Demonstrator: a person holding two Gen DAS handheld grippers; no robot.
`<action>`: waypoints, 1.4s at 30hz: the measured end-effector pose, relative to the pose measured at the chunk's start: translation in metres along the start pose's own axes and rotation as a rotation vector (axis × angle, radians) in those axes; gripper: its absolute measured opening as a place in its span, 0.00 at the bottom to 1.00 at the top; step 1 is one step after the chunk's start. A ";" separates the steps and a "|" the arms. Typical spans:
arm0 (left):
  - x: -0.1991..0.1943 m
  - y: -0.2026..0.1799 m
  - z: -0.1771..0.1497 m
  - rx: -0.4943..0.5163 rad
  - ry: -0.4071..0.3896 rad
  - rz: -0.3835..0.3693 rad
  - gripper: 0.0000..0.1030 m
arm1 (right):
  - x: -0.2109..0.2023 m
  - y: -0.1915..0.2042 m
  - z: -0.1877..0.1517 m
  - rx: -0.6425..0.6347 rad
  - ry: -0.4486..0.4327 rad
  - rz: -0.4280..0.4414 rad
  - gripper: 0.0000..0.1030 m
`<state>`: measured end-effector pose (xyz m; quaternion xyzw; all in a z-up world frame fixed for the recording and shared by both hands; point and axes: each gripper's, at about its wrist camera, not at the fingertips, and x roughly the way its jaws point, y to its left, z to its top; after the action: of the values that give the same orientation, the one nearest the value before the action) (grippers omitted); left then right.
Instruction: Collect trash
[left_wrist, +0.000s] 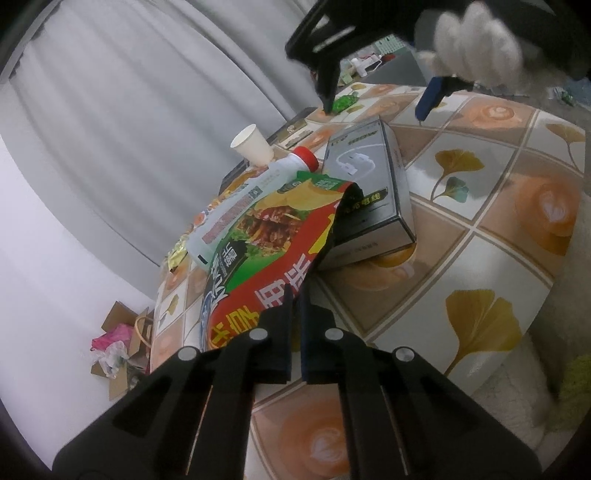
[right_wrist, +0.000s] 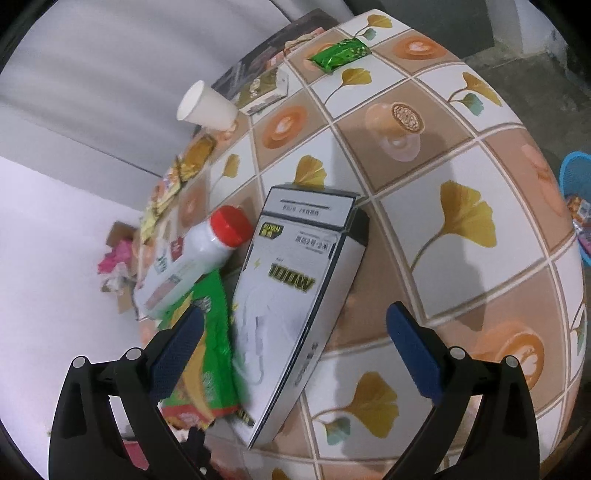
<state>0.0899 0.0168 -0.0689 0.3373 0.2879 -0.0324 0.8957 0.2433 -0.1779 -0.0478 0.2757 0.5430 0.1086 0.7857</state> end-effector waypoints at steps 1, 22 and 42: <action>0.001 0.000 0.000 -0.002 0.000 -0.001 0.01 | 0.004 0.005 0.003 -0.009 -0.005 -0.022 0.94; -0.009 0.004 -0.001 -0.041 -0.016 -0.034 0.00 | 0.045 0.047 0.014 -0.348 -0.081 -0.314 0.82; -0.008 0.020 0.018 -0.383 0.025 -0.483 0.36 | 0.006 0.020 0.028 -0.325 -0.097 -0.177 0.76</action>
<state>0.0979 0.0200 -0.0417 0.0844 0.3718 -0.1853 0.9057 0.2741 -0.1681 -0.0343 0.1014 0.5019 0.1118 0.8517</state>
